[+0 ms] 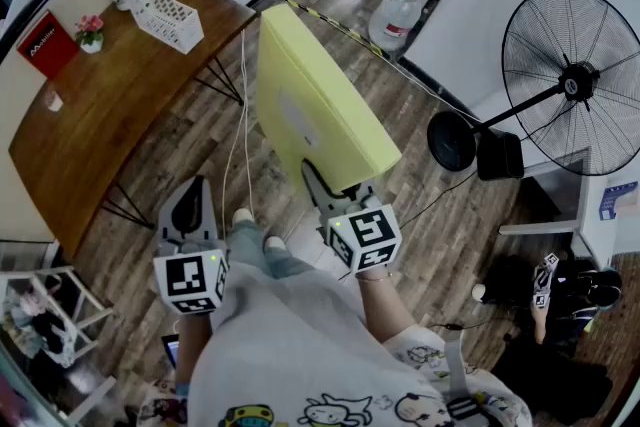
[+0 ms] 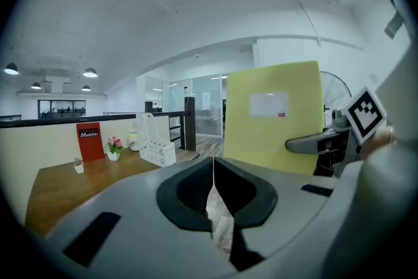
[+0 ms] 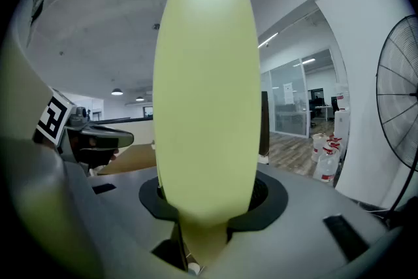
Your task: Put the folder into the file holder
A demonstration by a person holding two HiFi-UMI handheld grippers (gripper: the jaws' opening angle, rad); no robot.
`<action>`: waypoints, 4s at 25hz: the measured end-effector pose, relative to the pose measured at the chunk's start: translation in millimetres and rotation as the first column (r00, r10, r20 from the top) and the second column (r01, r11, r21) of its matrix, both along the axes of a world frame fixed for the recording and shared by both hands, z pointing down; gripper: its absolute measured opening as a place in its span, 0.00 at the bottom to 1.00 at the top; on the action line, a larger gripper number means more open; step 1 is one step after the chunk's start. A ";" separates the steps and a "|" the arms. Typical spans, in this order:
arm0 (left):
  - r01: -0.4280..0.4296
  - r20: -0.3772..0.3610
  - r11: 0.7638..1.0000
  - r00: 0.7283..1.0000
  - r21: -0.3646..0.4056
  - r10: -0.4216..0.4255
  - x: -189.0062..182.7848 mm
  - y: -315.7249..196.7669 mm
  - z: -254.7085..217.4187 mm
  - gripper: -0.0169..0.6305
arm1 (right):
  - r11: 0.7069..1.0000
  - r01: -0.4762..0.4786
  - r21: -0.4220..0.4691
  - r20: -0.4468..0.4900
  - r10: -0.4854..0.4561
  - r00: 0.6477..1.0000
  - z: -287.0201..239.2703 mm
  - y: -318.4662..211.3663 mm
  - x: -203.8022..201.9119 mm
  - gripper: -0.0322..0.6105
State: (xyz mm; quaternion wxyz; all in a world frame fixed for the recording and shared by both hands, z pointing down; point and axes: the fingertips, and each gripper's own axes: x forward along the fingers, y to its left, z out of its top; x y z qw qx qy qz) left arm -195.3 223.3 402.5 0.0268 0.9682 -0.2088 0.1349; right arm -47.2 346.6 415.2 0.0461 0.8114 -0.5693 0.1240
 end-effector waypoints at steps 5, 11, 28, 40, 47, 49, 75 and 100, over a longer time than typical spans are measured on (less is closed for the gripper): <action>0.004 0.013 1.000 1.000 0.005 -0.004 2.4 0.2 -0.7 0.04 | 1.000 -0.016 0.015 0.050 0.015 0.999 -0.6 9.5 7.9 0.29; -0.001 0.017 1.000 1.000 0.001 0.001 12.7 -16.7 -0.4 0.04 | 1.000 -0.021 0.020 0.037 0.020 0.999 -0.2 -8.3 15.1 0.29; 0.017 -0.011 0.999 1.000 -0.034 -0.017 113.8 -167.6 9.5 0.04 | 0.998 -0.063 0.017 0.039 0.062 0.997 -9.5 -143.3 131.8 0.29; 0.047 0.005 0.997 0.999 -0.055 -0.047 134.1 -263.0 21.4 0.04 | 0.997 -0.079 0.003 0.034 0.079 0.996 -14.8 -233.2 173.8 0.29; 0.106 0.013 0.990 0.994 -0.089 -0.105 114.1 -282.5 31.3 0.04 | 1.000 -0.026 -0.011 0.018 0.026 1.000 -23.4 -266.9 164.0 0.29; 0.133 0.015 0.986 0.991 -0.098 -0.132 108.3 -286.7 34.1 0.04 | 1.000 -0.005 -0.013 0.012 0.005 1.000 -25.1 -276.6 163.5 0.29; 0.618 0.008 0.786 0.786 -0.030 -0.618 190.9 -316.2 17.3 0.04 | 0.866 0.499 0.045 0.029 -0.500 0.865 -27.6 -420.6 283.9 0.29; 0.722 0.010 0.691 0.692 -0.016 -0.722 168.5 -296.1 12.4 0.04 | 0.770 0.634 0.079 0.040 -0.637 0.769 -36.9 -443.7 249.5 0.29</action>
